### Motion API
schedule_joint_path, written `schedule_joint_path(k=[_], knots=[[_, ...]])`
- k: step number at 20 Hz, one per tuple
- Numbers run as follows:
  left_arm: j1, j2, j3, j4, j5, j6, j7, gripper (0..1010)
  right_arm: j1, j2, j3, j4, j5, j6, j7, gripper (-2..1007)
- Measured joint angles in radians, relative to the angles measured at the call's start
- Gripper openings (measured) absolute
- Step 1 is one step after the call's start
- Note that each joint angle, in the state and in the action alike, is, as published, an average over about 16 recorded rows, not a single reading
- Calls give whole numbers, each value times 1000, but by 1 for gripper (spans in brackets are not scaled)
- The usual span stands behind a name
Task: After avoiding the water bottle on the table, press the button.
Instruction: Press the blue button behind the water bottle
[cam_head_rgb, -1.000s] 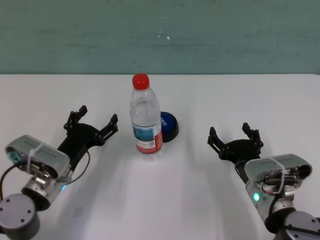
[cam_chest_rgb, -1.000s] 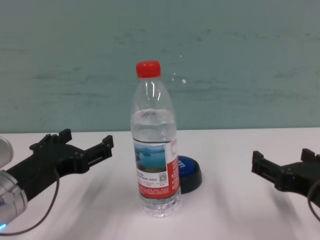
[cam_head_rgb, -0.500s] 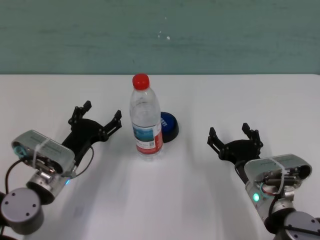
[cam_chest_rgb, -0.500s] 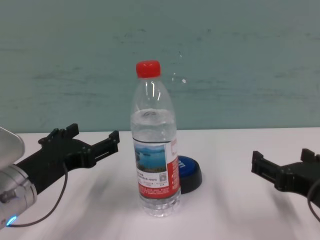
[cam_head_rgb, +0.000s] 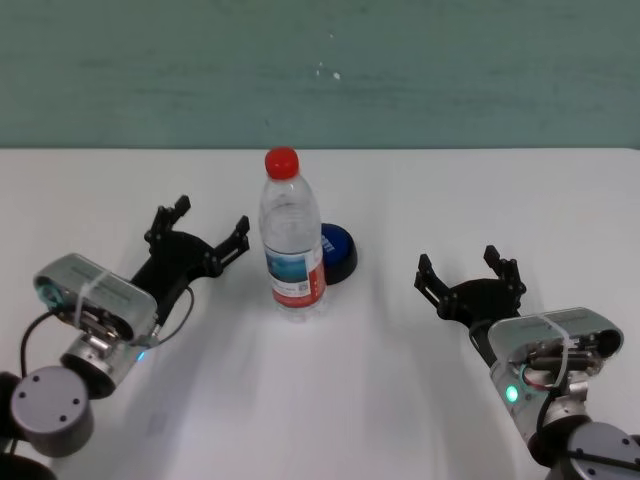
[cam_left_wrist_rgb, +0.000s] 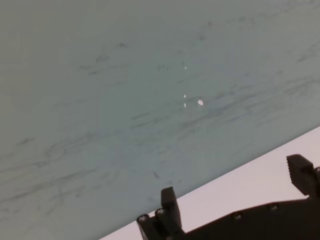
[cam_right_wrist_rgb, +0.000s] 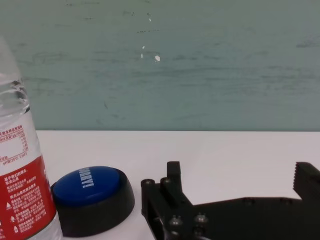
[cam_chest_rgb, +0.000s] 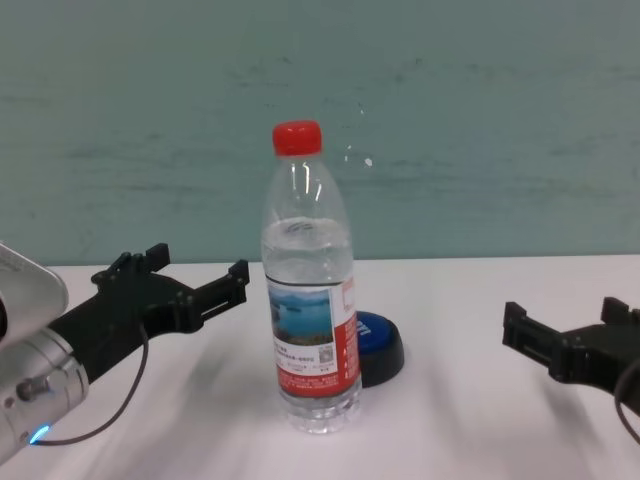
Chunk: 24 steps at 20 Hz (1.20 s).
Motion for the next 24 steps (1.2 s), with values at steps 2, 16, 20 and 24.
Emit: schedule_joint_path(k=[2, 16, 20, 24], knots=[[-9, -2, 2, 13, 2, -6, 0, 1010, 0, 0, 0, 0, 0, 0, 0, 1004], [-65, -22, 9, 89, 20, -33, 11, 1010, 0, 0, 0, 0, 0, 0, 0, 1004], [-77, -28, 10, 102, 25, -38, 15, 1010, 0, 0, 0, 0, 0, 0, 0, 1004], [-86, -33, 11, 111, 30, -40, 21, 1010, 0, 0, 0, 0, 0, 0, 0, 1004]])
